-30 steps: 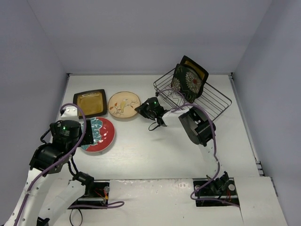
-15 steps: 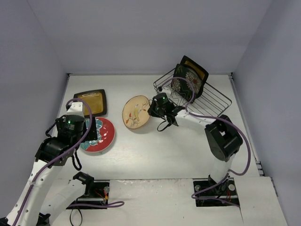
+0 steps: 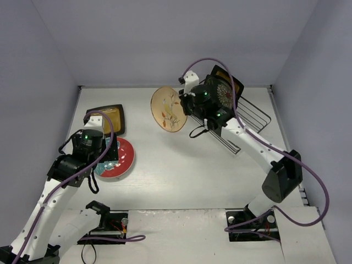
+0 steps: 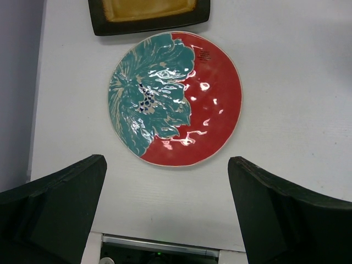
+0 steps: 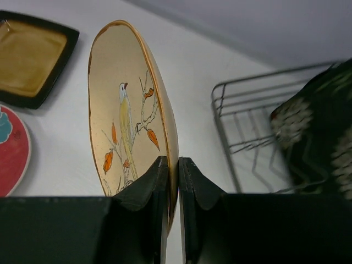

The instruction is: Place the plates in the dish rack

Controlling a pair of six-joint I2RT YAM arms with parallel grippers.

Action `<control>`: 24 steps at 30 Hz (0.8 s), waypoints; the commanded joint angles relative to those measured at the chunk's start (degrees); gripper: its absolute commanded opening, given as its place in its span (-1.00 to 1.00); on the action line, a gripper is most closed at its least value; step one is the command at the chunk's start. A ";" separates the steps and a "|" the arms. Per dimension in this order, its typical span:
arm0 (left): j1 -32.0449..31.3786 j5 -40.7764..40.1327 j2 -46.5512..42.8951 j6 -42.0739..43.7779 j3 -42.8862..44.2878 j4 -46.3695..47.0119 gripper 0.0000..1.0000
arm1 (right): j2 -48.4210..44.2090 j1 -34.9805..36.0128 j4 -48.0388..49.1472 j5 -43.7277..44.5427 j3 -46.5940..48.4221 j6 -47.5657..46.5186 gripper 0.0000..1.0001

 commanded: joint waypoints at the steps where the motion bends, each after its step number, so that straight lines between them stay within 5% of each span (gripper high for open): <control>1: -0.24 0.44 0.73 0.12 1.03 3.14 0.95 | -8.26 -1.72 9.46 2.05 7.02 -16.22 -1.00; 14: -0.24 0.26 2.05 -0.23 1.21 2.88 0.95 | -8.01 -12.18 15.08 3.11 10.02 -40.77 -1.00; 24: -0.24 0.26 3.46 0.12 0.95 4.10 0.95 | -3.35 -17.19 17.28 1.01 8.87 -48.18 -1.00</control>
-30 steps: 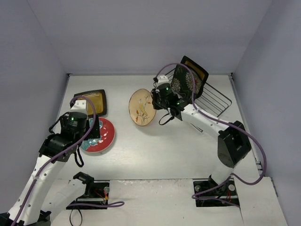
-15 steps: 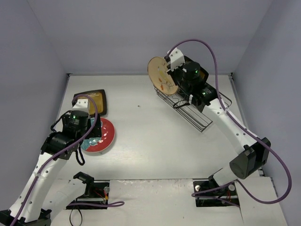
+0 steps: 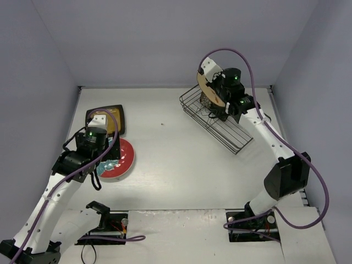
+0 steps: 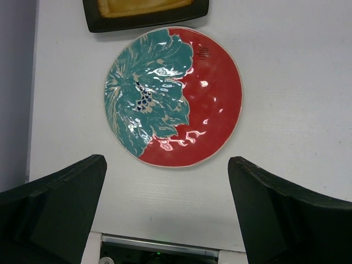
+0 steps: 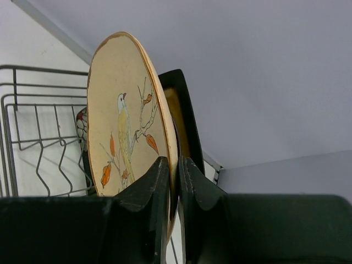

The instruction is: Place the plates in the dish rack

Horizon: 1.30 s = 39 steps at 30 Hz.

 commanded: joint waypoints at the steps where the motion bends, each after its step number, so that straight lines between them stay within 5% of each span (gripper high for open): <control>1: -0.15 -0.41 0.77 0.23 0.86 3.80 0.95 | -1.07 -1.50 14.40 -1.51 3.48 -4.12 -1.00; 36: -0.24 -0.94 0.60 -1.35 -0.46 3.10 0.94 | 8.77 -6.34 15.28 -12.59 -2.68 1.77 -1.00; 39: -0.24 -1.47 -0.19 -1.44 -0.81 2.31 0.95 | 9.21 -6.34 14.58 -12.77 -2.50 3.09 -0.88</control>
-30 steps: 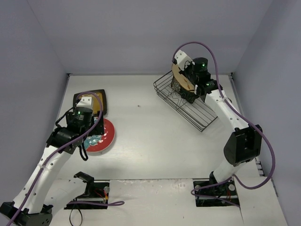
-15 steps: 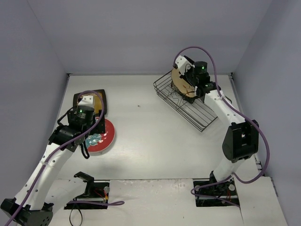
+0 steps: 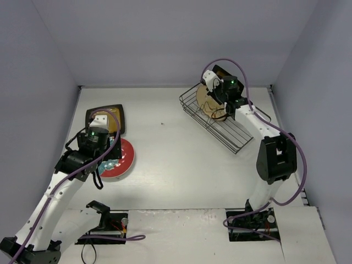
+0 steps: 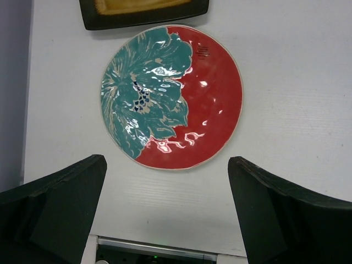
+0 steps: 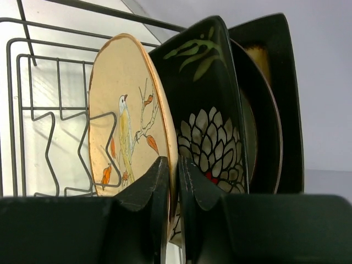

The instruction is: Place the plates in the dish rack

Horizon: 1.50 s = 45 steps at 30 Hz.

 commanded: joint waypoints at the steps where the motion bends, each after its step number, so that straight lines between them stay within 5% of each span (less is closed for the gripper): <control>1: -0.24 -1.64 -1.24 -0.96 0.91 -0.10 0.95 | -2.55 -0.09 10.10 -1.53 2.13 2.39 -0.82; 3: -0.24 -2.00 -1.51 -1.13 0.91 -0.62 0.95 | -2.90 -0.09 9.74 -1.53 2.04 3.27 -0.67; 7: -0.24 -2.52 -1.86 -1.75 0.74 -0.98 0.95 | -4.47 0.00 8.60 -0.92 2.22 5.38 -0.01; 13: -0.24 -2.44 -2.30 -2.89 -0.40 -0.63 0.95 | -11.05 2.19 6.94 1.36 1.87 11.08 0.34; 19: -0.15 -4.10 -1.68 -6.14 -2.51 -0.01 0.95 | -17.30 9.22 4.12 3.83 -0.41 25.64 0.43; 26: 3.18 0.17 1.73 -12.02 -7.16 3.32 0.94 | -21.62 16.34 7.10 -4.78 -10.78 45.26 0.45; 32: 18.20 13.46 4.20 -15.02 -9.11 7.10 0.95 | -20.39 19.60 8.95 -10.14 -16.76 55.11 0.44; 35: 21.72 13.47 5.17 -15.28 -8.76 7.98 0.95 | -20.12 20.13 11.58 -12.86 -19.75 57.93 0.44; 45: 42.10 31.47 9.65 -18.97 -17.79 17.10 0.95 | -18.81 20.13 14.30 -19.80 -23.88 60.39 0.43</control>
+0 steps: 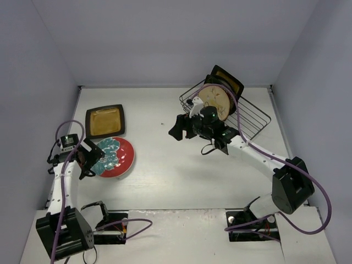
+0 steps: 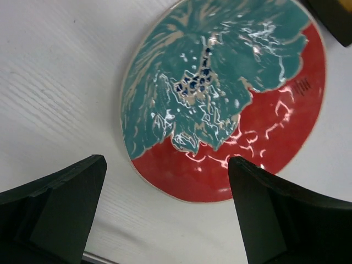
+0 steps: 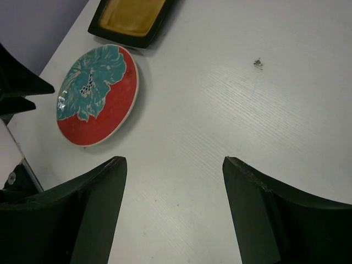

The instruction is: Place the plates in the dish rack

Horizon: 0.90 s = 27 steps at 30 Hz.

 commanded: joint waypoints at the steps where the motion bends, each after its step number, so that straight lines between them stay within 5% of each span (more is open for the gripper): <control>1: 5.25 9.63 0.93 -3.85 -3.44 7.15 0.95 | 0.12 0.17 7.43 -4.66 -0.32 2.39 0.43; 11: 17.73 16.49 7.69 -9.83 -13.03 21.57 0.93 | -0.58 -0.26 10.77 -7.92 -3.57 3.71 0.42; 18: 17.56 21.39 18.57 -7.46 -11.28 27.20 0.46 | -1.81 -1.40 11.12 -8.01 -5.24 3.62 0.42; 27: 1.15 21.32 22.29 -5.52 -12.06 28.07 0.19 | -4.01 -2.81 9.98 -6.78 -6.39 3.36 0.41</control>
